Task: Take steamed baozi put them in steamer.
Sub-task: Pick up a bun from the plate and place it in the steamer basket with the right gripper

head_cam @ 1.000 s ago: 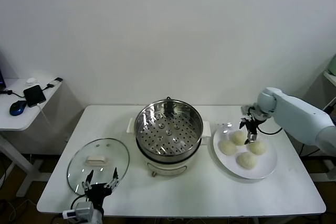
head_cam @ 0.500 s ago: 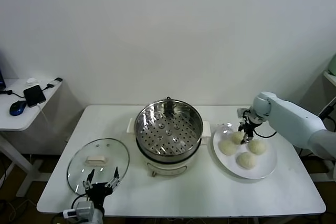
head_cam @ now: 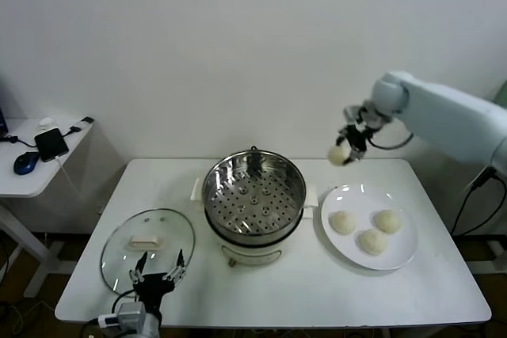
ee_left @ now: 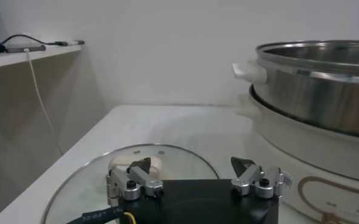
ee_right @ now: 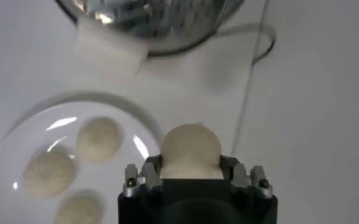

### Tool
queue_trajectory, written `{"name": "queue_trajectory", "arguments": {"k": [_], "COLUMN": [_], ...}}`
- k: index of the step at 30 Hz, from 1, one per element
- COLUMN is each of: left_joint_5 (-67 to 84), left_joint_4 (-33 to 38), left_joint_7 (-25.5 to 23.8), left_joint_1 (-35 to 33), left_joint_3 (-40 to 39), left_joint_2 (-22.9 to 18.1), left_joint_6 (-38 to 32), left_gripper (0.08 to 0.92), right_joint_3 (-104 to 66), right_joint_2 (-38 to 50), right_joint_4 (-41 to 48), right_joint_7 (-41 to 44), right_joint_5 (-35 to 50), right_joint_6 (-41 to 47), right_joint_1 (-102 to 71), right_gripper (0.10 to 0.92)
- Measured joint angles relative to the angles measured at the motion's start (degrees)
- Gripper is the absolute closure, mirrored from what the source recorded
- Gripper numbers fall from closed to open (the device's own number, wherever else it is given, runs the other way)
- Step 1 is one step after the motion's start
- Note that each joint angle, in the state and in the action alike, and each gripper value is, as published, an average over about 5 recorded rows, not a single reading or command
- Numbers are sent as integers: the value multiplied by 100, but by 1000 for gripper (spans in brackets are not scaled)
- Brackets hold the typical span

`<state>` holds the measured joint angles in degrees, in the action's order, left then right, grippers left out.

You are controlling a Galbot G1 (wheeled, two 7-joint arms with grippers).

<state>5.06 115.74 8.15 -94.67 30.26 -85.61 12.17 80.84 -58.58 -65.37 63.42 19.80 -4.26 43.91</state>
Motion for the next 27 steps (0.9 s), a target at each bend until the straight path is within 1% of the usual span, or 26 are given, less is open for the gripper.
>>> {"name": "queue_trajectory", "arguments": {"k": [5,11,18,27], "left_joint_5": [0,1,2,15], "left_joint_4": [27,77,97,25], "left_joint_7": [4,12,64,135], "left_joint_1": [-21,-77,-112,-101], "left_joint_3": [40,67,44,33], "left_joint_2": [6,17,18,53], "left_joint_6": [4,-2,-20,-54], "left_gripper": [177,177,177,177], "right_joint_3": [235,280,-30,-586], "right_joint_2": [-400,-682,-1007,-1422], "right_joint_4": [-619,-754,-227,668], "right_joint_7": [-63,-219,-560,-1084], "right_joint_5": [-109,-831,-2013,-3109], "right_joint_6": [-725,-1667,-2484,-3029], "right_joint_1": [255,8,-682,-1502], "right_gripper": [389,389,389,380]}}
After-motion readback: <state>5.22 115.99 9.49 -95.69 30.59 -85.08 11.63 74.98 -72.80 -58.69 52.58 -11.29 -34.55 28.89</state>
